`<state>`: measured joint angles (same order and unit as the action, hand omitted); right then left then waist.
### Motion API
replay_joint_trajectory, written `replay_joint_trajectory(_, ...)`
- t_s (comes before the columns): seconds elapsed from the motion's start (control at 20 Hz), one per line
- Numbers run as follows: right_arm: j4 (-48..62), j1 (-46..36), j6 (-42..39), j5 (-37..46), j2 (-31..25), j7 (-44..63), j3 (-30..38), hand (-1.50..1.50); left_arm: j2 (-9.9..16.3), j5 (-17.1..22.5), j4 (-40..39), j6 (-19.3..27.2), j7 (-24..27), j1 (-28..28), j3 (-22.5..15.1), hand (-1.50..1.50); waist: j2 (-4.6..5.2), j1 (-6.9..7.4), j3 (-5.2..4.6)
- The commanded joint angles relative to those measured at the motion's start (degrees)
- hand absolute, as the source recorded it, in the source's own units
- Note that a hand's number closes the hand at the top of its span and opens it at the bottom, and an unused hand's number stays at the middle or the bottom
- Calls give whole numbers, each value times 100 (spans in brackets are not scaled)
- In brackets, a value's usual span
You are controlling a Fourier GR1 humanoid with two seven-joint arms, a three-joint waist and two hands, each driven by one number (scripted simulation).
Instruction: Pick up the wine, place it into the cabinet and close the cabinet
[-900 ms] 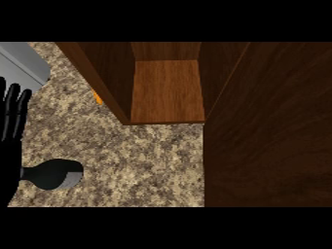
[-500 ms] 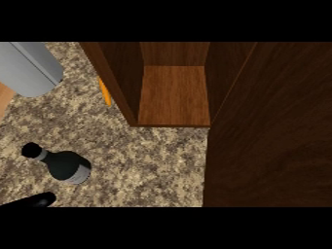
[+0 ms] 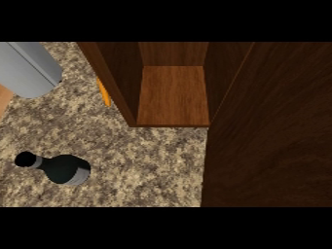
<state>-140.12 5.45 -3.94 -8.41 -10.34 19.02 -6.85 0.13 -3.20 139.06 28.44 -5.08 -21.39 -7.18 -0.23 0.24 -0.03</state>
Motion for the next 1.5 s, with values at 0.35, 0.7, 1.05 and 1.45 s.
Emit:
replay_joint_trajectory(0.35, -939, -872, 515, -91, -7, 1747, -183, -150, 31, -1502, 643, 959, -1302, 309, -1062, -150, 2, -45, 8)
replay_joint_trajectory(0.7, -828, -1973, 804, -409, -228, 2580, 484, -150, 355, -1390, 270, 1110, -1638, 734, -878, -150, 5, -40, 5)
replay_joint_trajectory(1.05, -979, -2500, 918, -671, -428, 3289, 874, -150, 609, -1110, 102, 1286, -2077, 1020, -262, -150, 4, -57, 5)
replay_joint_trajectory(1.45, -957, -2825, 1107, -84, -284, 3515, 472, -150, 367, -1421, -212, 1566, -1855, 1121, -334, -150, 6, -40, 4)
